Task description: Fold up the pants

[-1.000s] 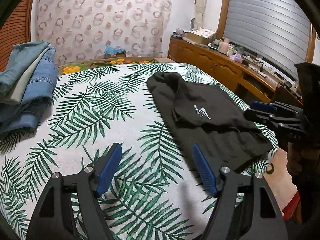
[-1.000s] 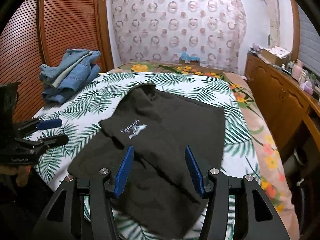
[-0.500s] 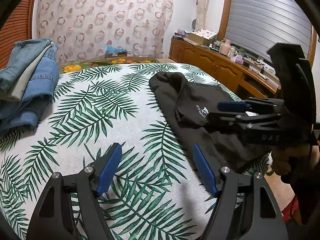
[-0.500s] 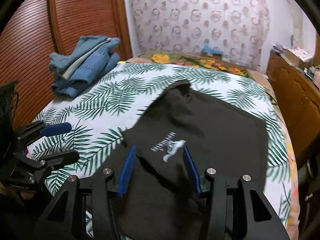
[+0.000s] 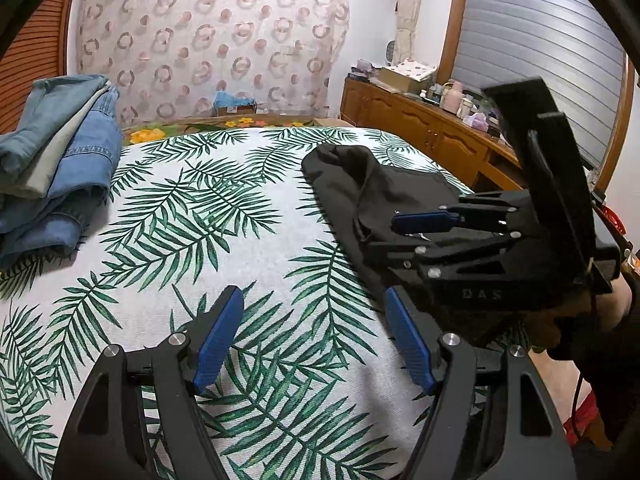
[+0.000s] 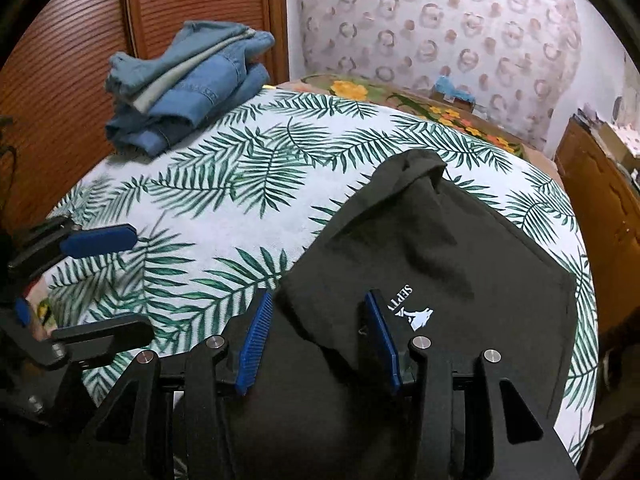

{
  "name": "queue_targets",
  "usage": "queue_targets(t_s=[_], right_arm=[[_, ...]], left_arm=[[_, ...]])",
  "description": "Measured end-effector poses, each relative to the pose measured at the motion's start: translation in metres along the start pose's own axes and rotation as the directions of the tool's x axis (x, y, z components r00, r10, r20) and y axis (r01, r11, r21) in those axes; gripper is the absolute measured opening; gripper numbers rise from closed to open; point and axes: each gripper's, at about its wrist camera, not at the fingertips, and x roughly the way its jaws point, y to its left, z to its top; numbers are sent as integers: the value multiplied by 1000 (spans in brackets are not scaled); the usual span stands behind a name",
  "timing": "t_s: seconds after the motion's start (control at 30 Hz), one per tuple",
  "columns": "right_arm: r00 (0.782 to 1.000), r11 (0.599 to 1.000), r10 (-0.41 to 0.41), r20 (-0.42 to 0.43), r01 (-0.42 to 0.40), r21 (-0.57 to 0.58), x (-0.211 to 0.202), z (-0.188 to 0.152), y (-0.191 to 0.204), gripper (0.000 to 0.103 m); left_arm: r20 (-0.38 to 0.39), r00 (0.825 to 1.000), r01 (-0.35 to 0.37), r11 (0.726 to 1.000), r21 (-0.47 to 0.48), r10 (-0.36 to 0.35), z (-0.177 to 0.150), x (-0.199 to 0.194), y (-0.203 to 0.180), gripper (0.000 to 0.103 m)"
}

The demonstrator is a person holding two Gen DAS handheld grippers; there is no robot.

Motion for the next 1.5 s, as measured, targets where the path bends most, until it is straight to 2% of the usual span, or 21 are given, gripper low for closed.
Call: queue_targets(t_s=[0.2,0.3,0.43,0.63,1.07,1.33,1.5], right_arm=[[1000,1000,10,0,-10,-6,2,4,-8,10],[1000,1000,10,15,-10,8,-7,5,-15,6],[999,1000,-11,46,10,25,-20,6,-26,5],[994,995,-79,73,74,68,-32,8,-52,5],[973,962,-223,57,211,171,-29,10,-108,4],[954,942,-293,68,275,191,-24,12,-111,4],[946,929,-322,46,307,205,-14,15,-118,3]], left_arm=[[-27,1000,14,1000,12,-13,-5,9,-8,74],[-35,999,25,999,25,-24,-6,11,-13,74],[-51,998,48,998,30,-46,-7,14,-19,74],[-72,997,43,998,51,-39,-10,20,-24,74],[-88,995,43,998,52,-38,-14,26,-23,74],[-88,995,42,998,54,-37,-14,26,-24,74],[-86,996,39,998,58,-34,-13,26,-24,74]])
